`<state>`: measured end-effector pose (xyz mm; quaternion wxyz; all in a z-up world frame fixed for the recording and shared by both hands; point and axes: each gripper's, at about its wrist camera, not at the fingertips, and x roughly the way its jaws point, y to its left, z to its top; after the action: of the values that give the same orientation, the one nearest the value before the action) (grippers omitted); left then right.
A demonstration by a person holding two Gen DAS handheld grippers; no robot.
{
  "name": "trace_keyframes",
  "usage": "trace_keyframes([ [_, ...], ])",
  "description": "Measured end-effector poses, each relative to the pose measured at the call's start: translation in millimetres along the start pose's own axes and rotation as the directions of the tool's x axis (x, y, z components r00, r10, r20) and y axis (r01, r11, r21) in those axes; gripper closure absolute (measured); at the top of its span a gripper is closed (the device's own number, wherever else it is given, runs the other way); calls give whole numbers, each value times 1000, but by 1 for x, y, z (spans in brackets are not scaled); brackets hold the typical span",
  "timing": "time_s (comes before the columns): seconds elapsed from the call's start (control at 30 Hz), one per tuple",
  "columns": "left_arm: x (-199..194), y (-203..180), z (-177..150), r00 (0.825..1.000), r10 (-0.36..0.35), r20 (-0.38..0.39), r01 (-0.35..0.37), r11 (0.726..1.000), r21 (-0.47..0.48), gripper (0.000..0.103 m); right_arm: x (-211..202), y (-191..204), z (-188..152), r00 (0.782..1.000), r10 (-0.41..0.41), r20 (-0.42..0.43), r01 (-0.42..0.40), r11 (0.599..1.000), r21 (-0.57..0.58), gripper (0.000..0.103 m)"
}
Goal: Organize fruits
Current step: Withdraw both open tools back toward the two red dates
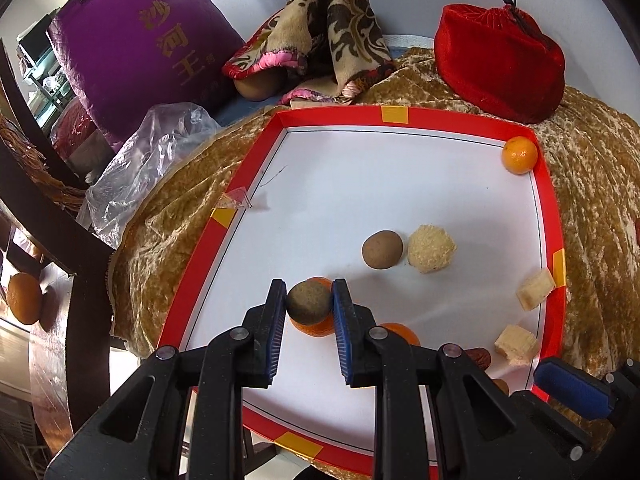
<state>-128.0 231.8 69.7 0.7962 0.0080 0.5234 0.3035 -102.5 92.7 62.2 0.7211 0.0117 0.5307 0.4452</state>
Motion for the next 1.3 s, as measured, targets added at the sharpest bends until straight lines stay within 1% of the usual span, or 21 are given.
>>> trace_keyframes([
  [0.1,-4,-2,3,1000,19,22,-19,1000,-4,76,-9,-3,3,1000,11,15,-12,1000,10,78],
  [0.17,-8,-5,7,999,14,49,-14,1000,-6,74,-20,-8,6,999,15,38,-16,1000,22,78],
  [0.23,-14,-12,9,997,9,77,-10,1000,5,61,-35,-17,8,998,14,67,-17,999,44,77],
  [0.3,-21,-24,11,994,-6,112,2,999,34,59,-53,-34,12,995,8,100,-17,996,88,77],
  [0.4,-35,-48,14,985,-60,165,45,995,92,59,-78,-62,15,991,-4,133,-17,987,159,77],
  [0.47,-46,-68,16,974,-103,201,76,988,135,55,-99,-87,17,987,-22,160,-13,977,214,77],
  [0.5,-50,-76,16,969,-123,213,91,984,152,52,-109,-99,17,985,-32,171,-10,971,237,77],
  [0.57,-60,-97,17,958,-162,237,117,974,192,49,-133,-128,16,979,-42,198,-20,954,300,76],
  [0.63,-68,-117,17,948,-196,250,137,962,235,48,-150,-161,16,980,-38,195,-37,929,368,74],
  [0.7,-75,-139,17,940,-224,257,150,949,276,48,-158,-185,16,979,-55,195,-33,907,420,74],
  [0.77,-78,-160,14,936,-256,241,172,931,321,47,-155,-208,15,988,-46,148,-28,886,462,74],
  [0.8,-78,-168,13,937,-260,233,171,924,341,47,-150,-217,16,991,-45,123,-20,875,484,74],
  [0.87,-77,-182,9,940,-267,213,172,910,378,47,-138,-231,14,996,-59,70,15,856,516,75],
  [0.93,-74,-189,7,941,-277,193,185,901,393,47,-125,-240,12,997,-72,25,48,845,532,75],
  [1.0,-70,-190,7,944,-277,179,190,900,393,47,-111,-246,13,997,-75,-16,72,840,539,75],
  [1.1,-68,-185,7,945,-279,172,198,904,380,47,-103,-254,13,992,-124,-32,121,825,552,75],
  [1.3,-70,-176,6,940,-288,182,205,906,371,47,-84,-266,13,989,-136,-62,147,802,578,75],
])
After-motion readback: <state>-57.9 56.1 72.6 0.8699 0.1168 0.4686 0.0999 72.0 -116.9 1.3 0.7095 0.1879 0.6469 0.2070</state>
